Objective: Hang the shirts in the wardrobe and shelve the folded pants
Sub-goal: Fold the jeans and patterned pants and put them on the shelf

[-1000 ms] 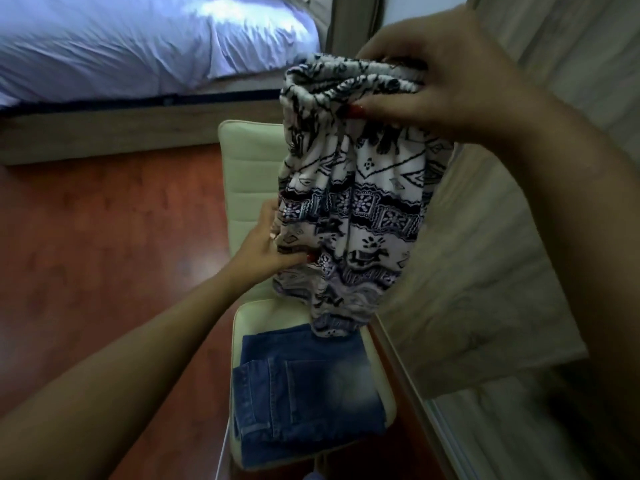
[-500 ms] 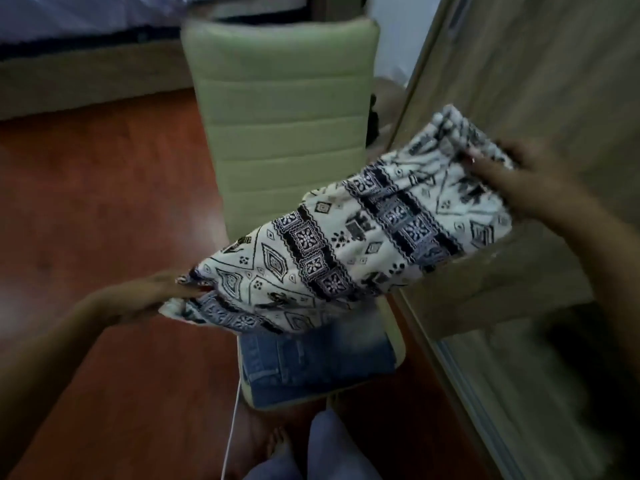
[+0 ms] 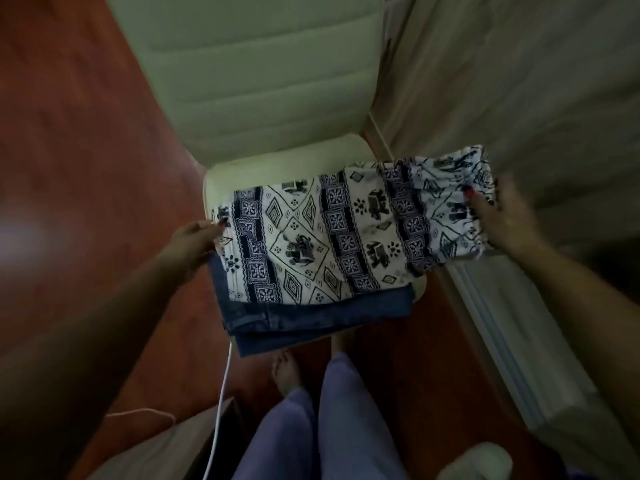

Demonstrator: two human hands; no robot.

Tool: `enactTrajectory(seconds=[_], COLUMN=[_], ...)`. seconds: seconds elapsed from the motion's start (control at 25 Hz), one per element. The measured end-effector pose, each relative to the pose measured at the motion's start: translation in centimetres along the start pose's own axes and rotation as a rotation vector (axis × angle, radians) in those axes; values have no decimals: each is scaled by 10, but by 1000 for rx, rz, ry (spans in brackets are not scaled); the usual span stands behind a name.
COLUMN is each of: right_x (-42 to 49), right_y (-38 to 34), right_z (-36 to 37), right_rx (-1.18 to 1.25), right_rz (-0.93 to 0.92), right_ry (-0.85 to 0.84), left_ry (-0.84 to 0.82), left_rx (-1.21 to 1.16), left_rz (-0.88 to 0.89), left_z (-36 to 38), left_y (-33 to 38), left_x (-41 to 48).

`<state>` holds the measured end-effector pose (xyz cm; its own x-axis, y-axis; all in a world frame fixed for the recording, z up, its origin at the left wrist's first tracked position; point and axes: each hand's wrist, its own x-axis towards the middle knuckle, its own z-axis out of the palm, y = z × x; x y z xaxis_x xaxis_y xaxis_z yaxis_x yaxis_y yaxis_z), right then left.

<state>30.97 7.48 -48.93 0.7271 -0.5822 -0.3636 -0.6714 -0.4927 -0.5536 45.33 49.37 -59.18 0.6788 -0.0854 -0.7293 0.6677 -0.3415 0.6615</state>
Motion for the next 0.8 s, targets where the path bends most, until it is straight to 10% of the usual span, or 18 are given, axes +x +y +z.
enactTrajectory(seconds=[0.24,0.44,0.8], right_x=[-2,-42,-96], right_y=[-29,-116,-135], right_z=[8,84,229], right_rx=[90,239,48], right_rz=[-11,-140,-254], right_ry=[84,-177,-731], left_ry=[62,87,-148], left_rx=[211,210,-35], left_rz=[176,292,-163], left_z=[14,16,-4], left_y=[-8,-8,-25], left_x=[-30,-45,-43])
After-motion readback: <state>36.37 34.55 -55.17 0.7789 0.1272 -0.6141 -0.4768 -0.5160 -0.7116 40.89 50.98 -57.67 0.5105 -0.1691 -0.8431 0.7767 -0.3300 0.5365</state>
